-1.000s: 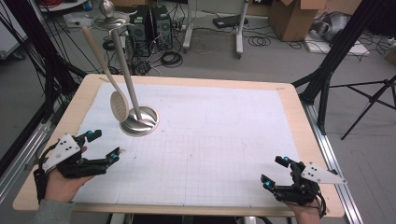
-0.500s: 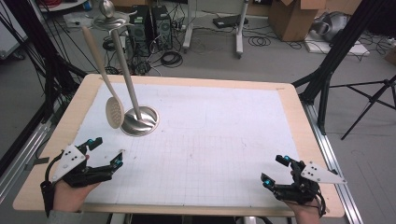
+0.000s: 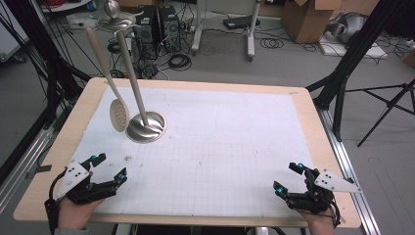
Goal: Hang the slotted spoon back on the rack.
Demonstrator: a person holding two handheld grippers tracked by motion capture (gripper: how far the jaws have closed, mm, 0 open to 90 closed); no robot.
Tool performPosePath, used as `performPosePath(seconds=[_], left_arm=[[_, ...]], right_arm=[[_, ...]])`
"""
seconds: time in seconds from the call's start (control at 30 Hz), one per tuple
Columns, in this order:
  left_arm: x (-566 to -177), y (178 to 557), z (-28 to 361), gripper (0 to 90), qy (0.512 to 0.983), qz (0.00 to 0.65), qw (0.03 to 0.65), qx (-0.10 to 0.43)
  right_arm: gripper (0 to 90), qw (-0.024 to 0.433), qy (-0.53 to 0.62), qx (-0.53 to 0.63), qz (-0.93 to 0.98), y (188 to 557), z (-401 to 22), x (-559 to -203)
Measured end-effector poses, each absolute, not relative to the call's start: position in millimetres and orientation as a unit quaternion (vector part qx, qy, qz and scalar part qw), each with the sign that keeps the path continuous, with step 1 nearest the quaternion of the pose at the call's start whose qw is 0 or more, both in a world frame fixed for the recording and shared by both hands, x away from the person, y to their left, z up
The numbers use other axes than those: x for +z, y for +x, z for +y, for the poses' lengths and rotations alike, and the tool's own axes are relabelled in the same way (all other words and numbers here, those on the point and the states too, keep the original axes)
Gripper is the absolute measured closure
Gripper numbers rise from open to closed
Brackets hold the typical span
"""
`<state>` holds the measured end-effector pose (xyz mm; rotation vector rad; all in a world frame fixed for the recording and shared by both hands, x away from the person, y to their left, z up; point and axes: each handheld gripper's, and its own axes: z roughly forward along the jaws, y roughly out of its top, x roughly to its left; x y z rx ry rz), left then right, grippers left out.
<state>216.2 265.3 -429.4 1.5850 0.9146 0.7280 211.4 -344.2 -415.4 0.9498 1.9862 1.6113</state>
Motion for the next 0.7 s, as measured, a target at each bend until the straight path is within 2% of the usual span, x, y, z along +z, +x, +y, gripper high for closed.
performPosePath(seconds=[0.7], left_arm=[[-436,198,286,13.1,0.658,0.429,0.518,0.339]], right_arm=[[9.9,0.239,0.367,0.577,0.689,210,-353,-424]])
